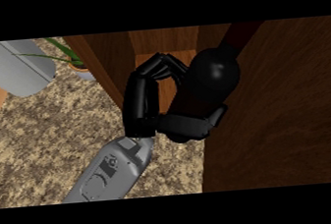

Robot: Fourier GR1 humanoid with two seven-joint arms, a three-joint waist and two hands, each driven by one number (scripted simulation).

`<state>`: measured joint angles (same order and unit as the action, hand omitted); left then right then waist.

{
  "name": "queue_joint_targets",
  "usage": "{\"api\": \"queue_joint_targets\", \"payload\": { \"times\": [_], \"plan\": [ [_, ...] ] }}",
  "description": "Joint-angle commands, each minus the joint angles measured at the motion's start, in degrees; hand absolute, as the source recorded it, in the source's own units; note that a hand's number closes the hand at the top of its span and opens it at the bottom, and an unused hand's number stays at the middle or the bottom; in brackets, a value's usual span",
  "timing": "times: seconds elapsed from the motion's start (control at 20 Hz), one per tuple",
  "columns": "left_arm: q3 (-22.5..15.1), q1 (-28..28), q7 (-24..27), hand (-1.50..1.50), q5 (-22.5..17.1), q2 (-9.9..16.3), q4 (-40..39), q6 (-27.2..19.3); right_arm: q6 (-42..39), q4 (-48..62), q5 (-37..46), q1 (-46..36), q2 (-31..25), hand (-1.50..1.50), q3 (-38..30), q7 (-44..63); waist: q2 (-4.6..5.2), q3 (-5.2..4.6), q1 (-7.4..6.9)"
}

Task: Pick up the wine, place it into the cabinet and close the cabinet

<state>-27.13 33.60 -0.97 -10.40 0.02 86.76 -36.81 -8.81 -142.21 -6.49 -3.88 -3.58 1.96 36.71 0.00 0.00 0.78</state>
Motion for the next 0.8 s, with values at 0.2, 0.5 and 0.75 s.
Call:
{"api": "queue_joint_targets", "payload": {
  "times": [0.2, 0.5, 0.75],
  "plan": [
    [-0.71, -2.78, 9.78, 1.5, -7.28, -0.01, -5.15, -1.11, 0.21, -6.34, -2.66, 5.08, 2.34, -1.5, 2.35, -0.03, 0.01, 0.0, 0.11],
    [0.24, -2.94, 12.34, 1.5, -6.95, -0.01, -8.92, 0.1, 1.19, -5.37, -1.35, 1.77, 1.26, -1.5, 2.05, 2.11, -0.06, 0.0, -0.44],
    [2.12, -1.86, 18.09, 1.5, -5.37, -0.01, -18.35, 2.89, 1.51, -6.96, -4.05, -0.16, 0.62, -1.5, 0.19, 4.14, 0.05, -0.03, -0.04]
  ]
}}
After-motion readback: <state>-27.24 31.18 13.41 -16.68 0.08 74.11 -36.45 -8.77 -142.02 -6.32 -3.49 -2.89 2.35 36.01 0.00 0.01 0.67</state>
